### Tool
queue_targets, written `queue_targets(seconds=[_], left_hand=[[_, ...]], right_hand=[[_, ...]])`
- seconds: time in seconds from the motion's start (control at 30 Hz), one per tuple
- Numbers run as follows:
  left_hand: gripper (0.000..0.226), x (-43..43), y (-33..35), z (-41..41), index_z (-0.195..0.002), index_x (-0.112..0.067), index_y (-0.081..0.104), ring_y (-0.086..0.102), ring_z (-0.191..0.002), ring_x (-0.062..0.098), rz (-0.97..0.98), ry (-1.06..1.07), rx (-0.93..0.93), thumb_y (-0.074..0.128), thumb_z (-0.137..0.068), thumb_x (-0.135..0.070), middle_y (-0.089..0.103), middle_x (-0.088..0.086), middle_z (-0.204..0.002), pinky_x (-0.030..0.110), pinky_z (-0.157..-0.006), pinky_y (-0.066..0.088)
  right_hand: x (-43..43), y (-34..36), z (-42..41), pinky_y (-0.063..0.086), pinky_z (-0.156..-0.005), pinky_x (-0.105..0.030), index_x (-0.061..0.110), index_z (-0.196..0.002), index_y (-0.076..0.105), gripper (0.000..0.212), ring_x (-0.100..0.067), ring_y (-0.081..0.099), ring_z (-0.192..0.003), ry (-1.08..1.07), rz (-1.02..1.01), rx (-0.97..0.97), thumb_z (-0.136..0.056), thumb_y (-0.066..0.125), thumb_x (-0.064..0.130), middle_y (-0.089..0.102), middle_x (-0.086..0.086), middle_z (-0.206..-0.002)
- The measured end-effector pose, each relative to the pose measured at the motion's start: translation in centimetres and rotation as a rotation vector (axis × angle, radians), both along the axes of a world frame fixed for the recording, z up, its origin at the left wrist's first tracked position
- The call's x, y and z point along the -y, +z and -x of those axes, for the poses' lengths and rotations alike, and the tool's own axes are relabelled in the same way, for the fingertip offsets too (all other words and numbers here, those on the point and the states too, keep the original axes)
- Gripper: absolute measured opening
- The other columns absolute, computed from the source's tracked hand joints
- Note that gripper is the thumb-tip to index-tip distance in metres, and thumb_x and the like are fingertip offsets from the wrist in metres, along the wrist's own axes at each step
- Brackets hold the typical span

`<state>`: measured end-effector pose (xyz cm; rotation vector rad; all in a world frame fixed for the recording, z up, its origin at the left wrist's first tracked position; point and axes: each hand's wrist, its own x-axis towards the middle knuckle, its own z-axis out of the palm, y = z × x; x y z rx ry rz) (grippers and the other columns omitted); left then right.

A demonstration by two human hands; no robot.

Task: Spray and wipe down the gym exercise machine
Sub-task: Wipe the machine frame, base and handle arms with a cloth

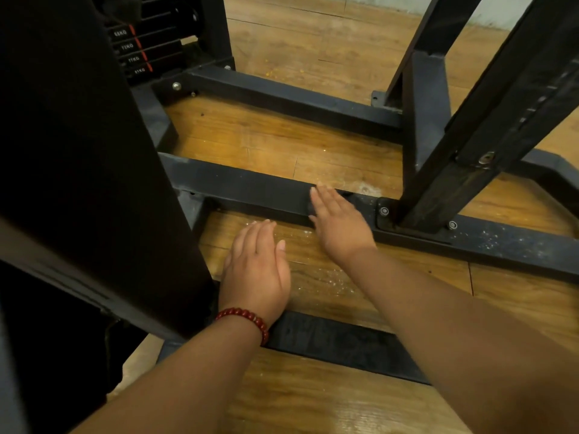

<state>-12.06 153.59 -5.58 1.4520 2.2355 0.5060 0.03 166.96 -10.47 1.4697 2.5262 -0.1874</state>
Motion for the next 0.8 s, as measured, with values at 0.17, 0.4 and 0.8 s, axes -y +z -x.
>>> queue_targets(seconds=[0.17, 0.4, 0.8], left_hand=[[0.049, 0.0, 0.0, 0.1, -0.149, -0.018, 0.033, 0.019, -0.145, 0.014, 0.001, -0.017, 0.013, 0.026, -0.103, -0.034, 0.033, -0.001, -0.154, 0.032, -0.117, 0.017], [0.05, 0.1, -0.1, 0.2, -0.148, -0.018, 0.034, 0.021, -0.145, 0.015, -0.001, -0.032, 0.011, 0.024, -0.102, -0.035, 0.034, -0.001, -0.154, 0.033, -0.118, 0.018], [0.05, 0.2, 0.1, 0.1, -0.149, -0.018, 0.032, 0.017, -0.146, 0.014, 0.002, -0.094, -0.01, 0.025, -0.102, -0.035, 0.032, -0.002, -0.155, 0.032, -0.118, 0.015]], right_hand=[[0.7, 0.9, -2.4, 0.002, -0.12, -0.034, 0.012, -0.156, -0.003, 0.055, -0.021, 0.0, -0.151, -0.296, -0.025, 0.071, -0.107, 0.014, 0.033, -0.003, -0.008, -0.164], [-1.7, 0.9, -0.7, 0.005, -0.12, -0.034, 0.011, -0.156, 0.002, 0.055, -0.02, 0.002, -0.151, -0.343, 0.026, -0.032, -0.108, 0.016, 0.033, 0.0, -0.007, -0.164], [-1.2, 0.2, -1.3, 0.007, -0.121, -0.034, 0.01, -0.156, 0.002, 0.056, -0.022, 0.003, -0.151, -0.336, -0.021, -0.019, -0.108, 0.018, 0.033, -0.001, -0.01, -0.164]])
